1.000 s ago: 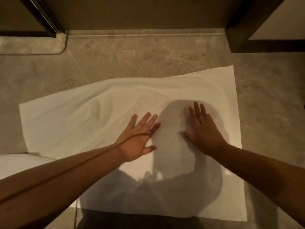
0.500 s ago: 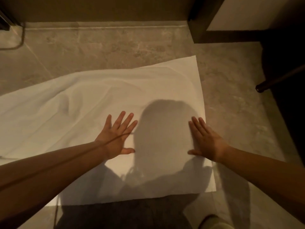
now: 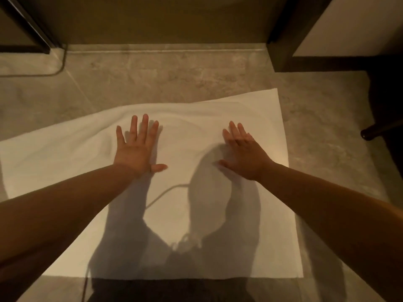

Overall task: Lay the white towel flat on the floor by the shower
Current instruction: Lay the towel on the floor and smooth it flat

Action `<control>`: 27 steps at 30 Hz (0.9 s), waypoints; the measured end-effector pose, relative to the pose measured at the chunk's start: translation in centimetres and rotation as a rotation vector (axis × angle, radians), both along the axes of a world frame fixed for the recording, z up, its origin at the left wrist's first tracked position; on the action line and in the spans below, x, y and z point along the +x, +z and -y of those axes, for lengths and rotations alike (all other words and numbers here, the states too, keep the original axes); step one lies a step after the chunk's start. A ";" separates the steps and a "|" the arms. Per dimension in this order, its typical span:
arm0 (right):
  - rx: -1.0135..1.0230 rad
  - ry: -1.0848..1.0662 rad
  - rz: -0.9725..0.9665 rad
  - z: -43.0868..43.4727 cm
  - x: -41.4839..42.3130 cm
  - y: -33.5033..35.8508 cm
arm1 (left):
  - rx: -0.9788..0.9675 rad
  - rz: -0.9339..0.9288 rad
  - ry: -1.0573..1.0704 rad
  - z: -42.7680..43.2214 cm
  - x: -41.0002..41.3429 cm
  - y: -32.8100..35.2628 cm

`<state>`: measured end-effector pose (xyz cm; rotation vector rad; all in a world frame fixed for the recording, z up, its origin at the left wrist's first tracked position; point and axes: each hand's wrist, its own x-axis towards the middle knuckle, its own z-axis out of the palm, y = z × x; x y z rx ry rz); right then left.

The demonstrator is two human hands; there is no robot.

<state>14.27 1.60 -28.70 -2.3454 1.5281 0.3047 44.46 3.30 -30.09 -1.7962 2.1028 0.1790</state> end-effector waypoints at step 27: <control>0.053 -0.150 -0.029 4.0 2.4 -3.6 | 0.178 -0.127 0.326 2.0 3.6 -1.4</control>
